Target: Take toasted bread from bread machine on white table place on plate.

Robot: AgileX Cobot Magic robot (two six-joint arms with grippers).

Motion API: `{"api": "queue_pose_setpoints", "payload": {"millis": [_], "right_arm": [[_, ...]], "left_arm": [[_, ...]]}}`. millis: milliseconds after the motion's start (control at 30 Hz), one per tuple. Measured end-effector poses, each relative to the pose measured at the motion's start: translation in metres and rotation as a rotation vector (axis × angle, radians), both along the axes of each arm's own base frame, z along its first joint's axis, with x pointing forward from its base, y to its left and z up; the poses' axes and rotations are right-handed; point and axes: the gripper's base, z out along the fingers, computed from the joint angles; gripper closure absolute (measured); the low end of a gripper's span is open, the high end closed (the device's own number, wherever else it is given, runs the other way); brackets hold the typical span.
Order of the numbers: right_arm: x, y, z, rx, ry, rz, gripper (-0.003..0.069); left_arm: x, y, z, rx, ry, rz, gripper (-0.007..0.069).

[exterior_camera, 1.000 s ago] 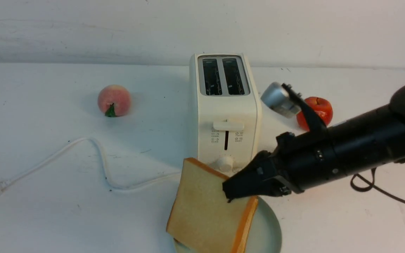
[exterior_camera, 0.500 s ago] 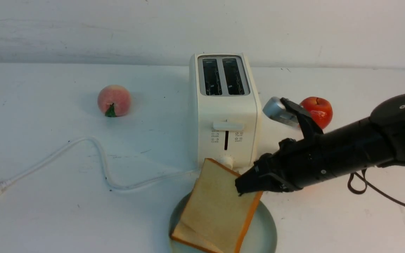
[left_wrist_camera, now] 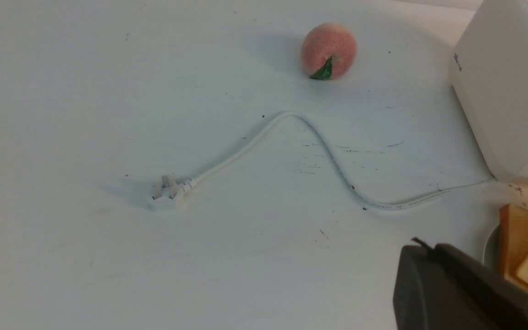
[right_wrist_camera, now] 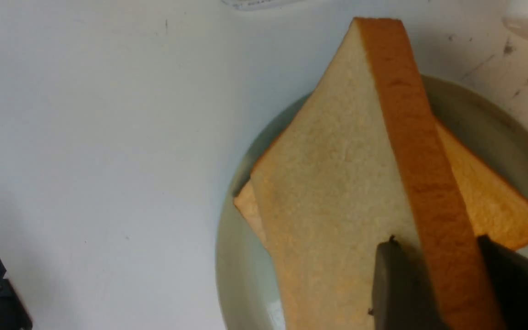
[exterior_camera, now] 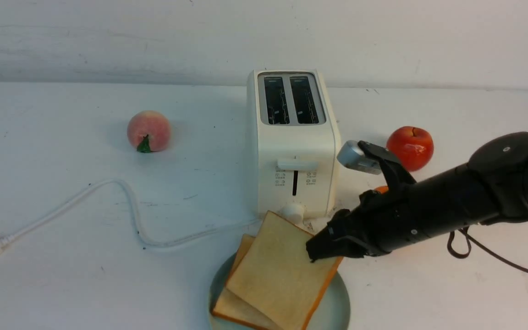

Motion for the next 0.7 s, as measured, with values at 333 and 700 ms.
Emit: {"api": "queue_pose_setpoints", "payload": {"millis": [333, 700], "right_arm": [[-0.009, -0.012, 0.01, -0.15, -0.064, 0.067, 0.0115], [-0.028, -0.05, 0.076, -0.188, -0.188, -0.124, 0.0179]], "left_arm": [[0.0, 0.0, -0.001, 0.013, 0.008, -0.004, 0.0636], [0.0, 0.0, -0.001, 0.021, 0.007, -0.008, 0.0633]]}}
